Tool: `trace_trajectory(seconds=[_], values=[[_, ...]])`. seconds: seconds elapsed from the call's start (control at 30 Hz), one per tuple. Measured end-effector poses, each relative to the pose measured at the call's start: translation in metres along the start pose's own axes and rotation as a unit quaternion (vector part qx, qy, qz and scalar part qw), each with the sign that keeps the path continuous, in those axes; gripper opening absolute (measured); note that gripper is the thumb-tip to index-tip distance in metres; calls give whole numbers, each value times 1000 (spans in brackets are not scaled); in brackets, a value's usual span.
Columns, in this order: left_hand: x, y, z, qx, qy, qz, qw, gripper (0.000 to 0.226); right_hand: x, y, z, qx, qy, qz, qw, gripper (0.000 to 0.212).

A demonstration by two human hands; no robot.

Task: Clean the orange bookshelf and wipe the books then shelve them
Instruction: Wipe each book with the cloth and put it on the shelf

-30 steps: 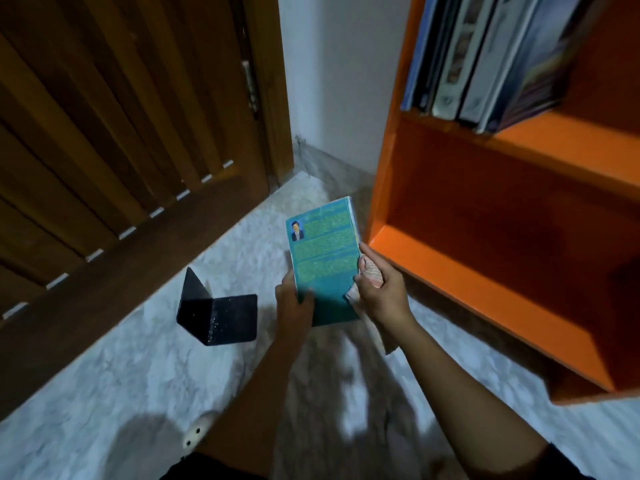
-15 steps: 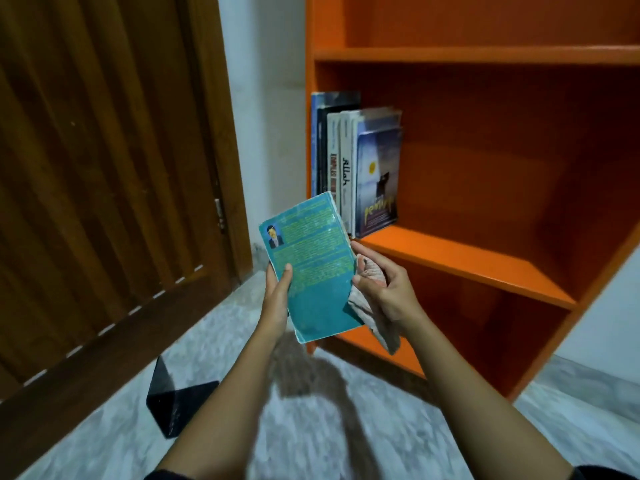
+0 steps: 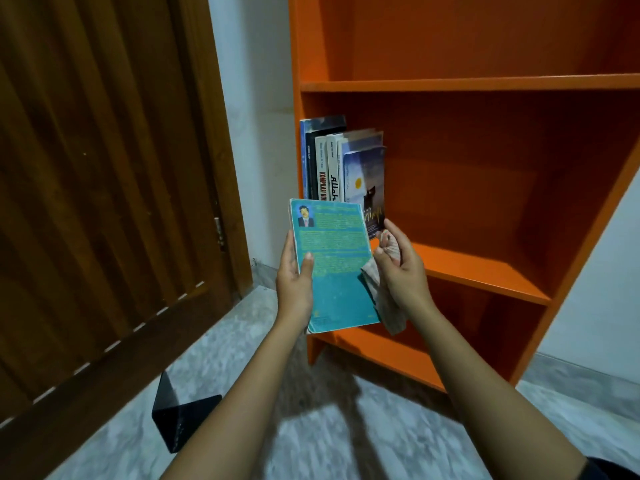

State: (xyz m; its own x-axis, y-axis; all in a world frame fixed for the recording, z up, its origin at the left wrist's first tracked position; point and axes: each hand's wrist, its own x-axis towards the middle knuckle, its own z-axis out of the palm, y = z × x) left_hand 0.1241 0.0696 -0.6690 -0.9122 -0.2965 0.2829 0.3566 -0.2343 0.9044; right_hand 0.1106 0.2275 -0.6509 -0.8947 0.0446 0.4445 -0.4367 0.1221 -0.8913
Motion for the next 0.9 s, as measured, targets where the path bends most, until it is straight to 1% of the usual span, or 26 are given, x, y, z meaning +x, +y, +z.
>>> trace_trajectory(seconds=[0.1, 0.17, 0.23, 0.33, 0.37, 0.43, 0.5, 0.6, 0.7, 0.77, 0.8, 0.9], values=[[-10, -4, 5, 4, -13, -15, 1000, 51, 9, -6, 15, -24, 10, -43, 999, 49], [-16, -6, 8, 12, -34, -5, 999, 52, 11, -4, 28, -48, 32, -39, 998, 48], [-20, -5, 10, 42, -54, 13, 998, 52, 13, 2, 40, -98, 65, -41, 992, 50], [-24, -2, 13, 57, -56, 21, 997, 53, 14, 6, 47, -128, 93, -38, 987, 55], [-24, -1, 13, 57, -50, 23, 997, 53, 13, 6, 48, -130, 86, -43, 987, 55], [-25, 2, 13, 63, -44, 32, 997, 54, 9, 6, 48, -133, 59, -83, 986, 53], [-23, 4, 13, 60, -40, 30, 997, 53, 6, 8, 47, -147, 42, -117, 981, 57], [-21, 8, 14, 26, -36, 28, 999, 51, 5, 13, 43, -153, 9, -111, 982, 55], [-18, 11, 13, -15, -28, 10, 999, 51, 2, 17, 36, -180, 35, -130, 974, 47], [-18, 13, 12, -38, -38, 0, 999, 51, -5, 19, 35, -174, 56, -141, 973, 36], [-17, 14, 11, -46, -48, -2, 998, 50, -10, 22, 35, -176, 54, -148, 972, 35], [-15, 18, 6, -45, -87, -18, 995, 49, -28, 32, 39, -215, 22, -158, 964, 47]])
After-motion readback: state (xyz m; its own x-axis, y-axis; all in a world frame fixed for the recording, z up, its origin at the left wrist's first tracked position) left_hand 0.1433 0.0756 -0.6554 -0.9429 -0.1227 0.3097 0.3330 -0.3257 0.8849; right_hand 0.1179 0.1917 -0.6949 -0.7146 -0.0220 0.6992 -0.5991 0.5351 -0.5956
